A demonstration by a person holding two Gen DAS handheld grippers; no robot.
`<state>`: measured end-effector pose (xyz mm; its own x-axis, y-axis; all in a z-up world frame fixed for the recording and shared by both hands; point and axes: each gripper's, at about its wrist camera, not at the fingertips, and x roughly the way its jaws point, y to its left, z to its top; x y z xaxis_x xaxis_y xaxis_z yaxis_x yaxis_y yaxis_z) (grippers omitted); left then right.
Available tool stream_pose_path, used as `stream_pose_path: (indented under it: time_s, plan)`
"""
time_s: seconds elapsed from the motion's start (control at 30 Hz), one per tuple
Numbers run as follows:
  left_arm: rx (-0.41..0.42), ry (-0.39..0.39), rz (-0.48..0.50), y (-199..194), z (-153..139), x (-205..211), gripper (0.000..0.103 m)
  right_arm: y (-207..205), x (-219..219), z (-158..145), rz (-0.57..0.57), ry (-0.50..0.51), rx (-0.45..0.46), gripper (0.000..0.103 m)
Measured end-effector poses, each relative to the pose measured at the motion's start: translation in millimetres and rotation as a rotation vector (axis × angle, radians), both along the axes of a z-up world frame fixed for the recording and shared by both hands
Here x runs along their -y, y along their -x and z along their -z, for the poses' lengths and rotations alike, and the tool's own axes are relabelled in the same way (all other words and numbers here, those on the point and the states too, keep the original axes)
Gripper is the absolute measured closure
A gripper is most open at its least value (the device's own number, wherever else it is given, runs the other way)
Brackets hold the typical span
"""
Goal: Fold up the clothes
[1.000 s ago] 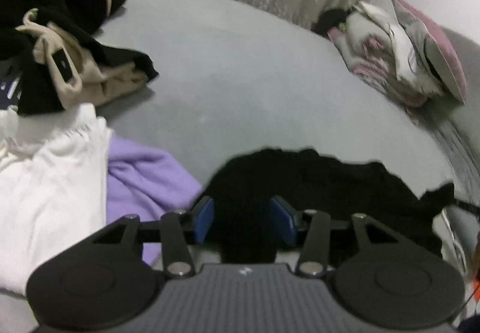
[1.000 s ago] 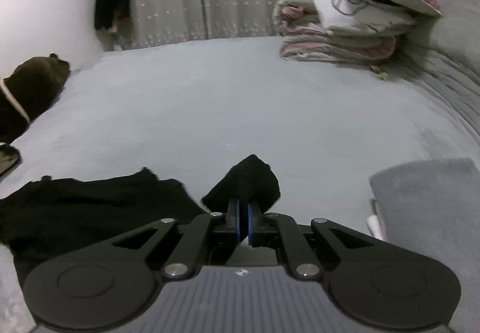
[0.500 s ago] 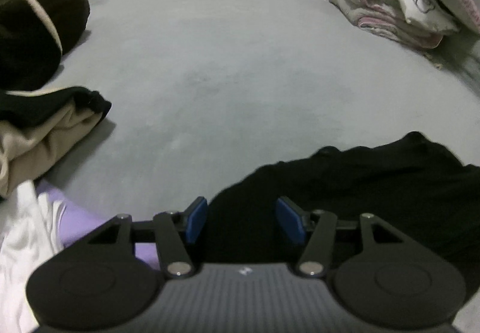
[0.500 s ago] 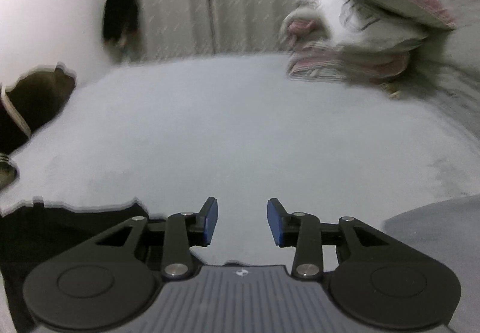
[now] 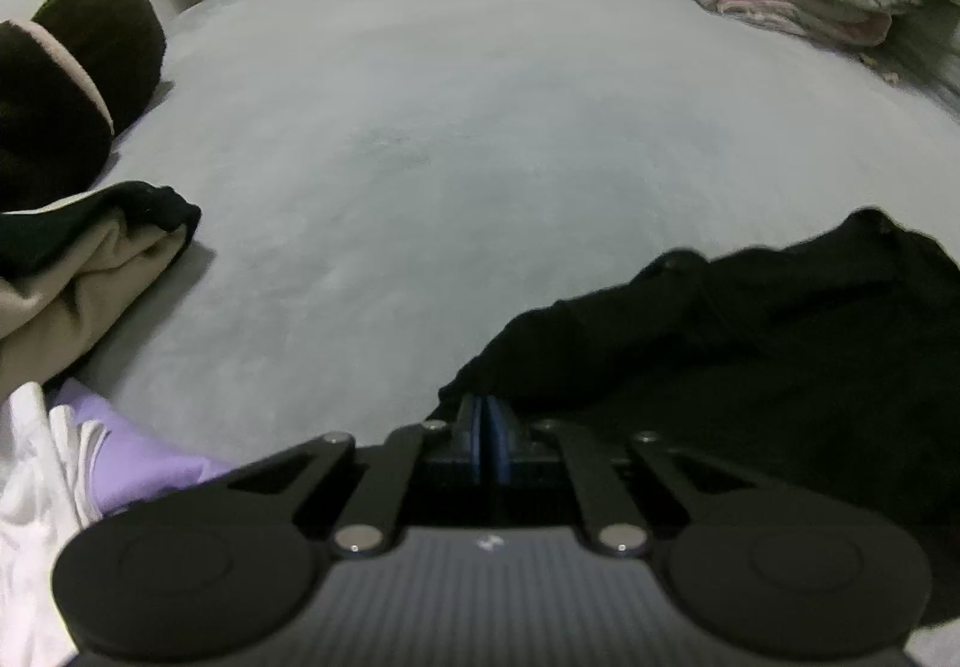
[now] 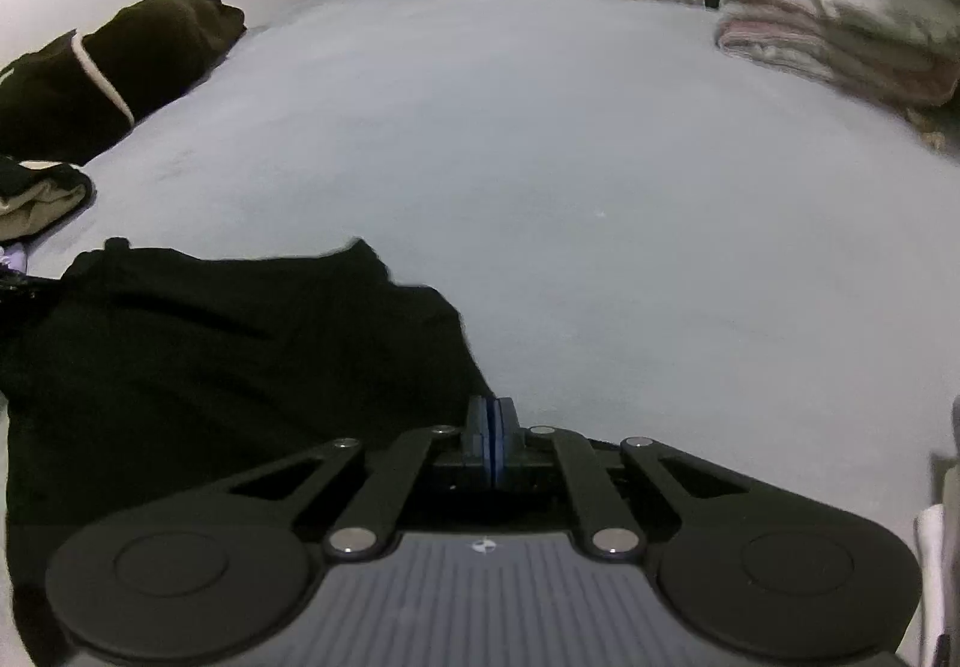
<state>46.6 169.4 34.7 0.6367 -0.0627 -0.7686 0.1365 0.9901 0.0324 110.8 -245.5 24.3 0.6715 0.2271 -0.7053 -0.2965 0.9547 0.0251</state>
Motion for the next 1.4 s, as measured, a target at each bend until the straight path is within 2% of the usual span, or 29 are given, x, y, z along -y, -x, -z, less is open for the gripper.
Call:
stream_pose_path:
  time_s: [0.07, 0.13, 0.23, 0.3, 0.4, 0.57, 0.6, 0.63, 0.7, 0.83, 0.93, 1.03, 1.17, 1.2, 1.23, 1.3, 1.37, 1.4]
  plan:
    - [0.068, 0.009, -0.008, 9, -14, -2, 0.098, 3, -8, -8, 0.000, 0.036, 0.055, 0.098]
    - [0.140, 0.040, -0.016, 19, -30, -8, 0.098, 12, -8, -25, 0.031, 0.032, 0.133, 0.098]
    - [0.161, 0.042, -0.020, 26, -35, -11, 0.098, 22, 2, -52, 0.074, 0.011, 0.243, 0.098]
    - [0.175, 0.043, -0.022, 30, -38, -13, 0.098, 28, 7, -58, 0.090, 0.003, 0.261, 0.098]
    - [0.195, 0.045, -0.026, 37, -43, -15, 0.098, 23, 7, -45, 0.069, 0.035, 0.188, 0.098]
    - [0.135, 0.013, -0.012, 27, -29, -11, 0.098, 14, 6, -19, 0.024, 0.109, 0.055, 0.097]
    - [0.121, 0.006, -0.008, 26, -26, -10, 0.098, 11, 5, -13, 0.016, 0.135, 0.041, 0.091]
    - [0.112, 0.003, -0.004, 24, -23, -9, 0.098, 9, 4, -8, 0.009, 0.159, 0.028, 0.080]
    - [0.096, -0.003, 0.004, 22, -18, -8, 0.098, 5, 6, -8, 0.021, 0.146, 0.037, 0.067]
    - [0.071, 0.004, 0.001, 17, -12, -6, 0.093, -7, 17, -10, 0.034, 0.085, 0.043, 0.056]
    - [0.051, -0.011, 0.000, 13, -3, -2, 0.094, -14, 16, 4, 0.031, 0.083, -0.001, 0.055]
    - [0.054, -0.027, -0.004, 13, 1, -2, 0.097, -14, 18, 0, 0.035, 0.060, -0.017, 0.056]
    - [0.074, 0.005, -0.016, 17, -5, -8, 0.097, -6, 32, -26, 0.057, -0.064, 0.063, 0.056]
    - [0.081, 0.008, -0.016, 18, -6, -8, 0.097, -5, 32, -28, 0.048, -0.092, 0.060, 0.056]
    - [0.073, 0.005, -0.019, 17, -4, -8, 0.097, -4, 31, -29, 0.039, -0.117, 0.055, 0.056]
    - [0.058, -0.001, -0.026, 16, 0, -7, 0.097, -11, 22, -17, 0.022, -0.096, -0.003, 0.056]
    - [0.043, -0.007, -0.032, 14, 5, -7, 0.098, -18, 13, 0, 0.023, -0.031, -0.063, 0.059]
    - [0.045, -0.012, -0.036, 14, 6, -7, 0.098, -18, 9, 0, 0.030, -0.011, -0.040, 0.073]
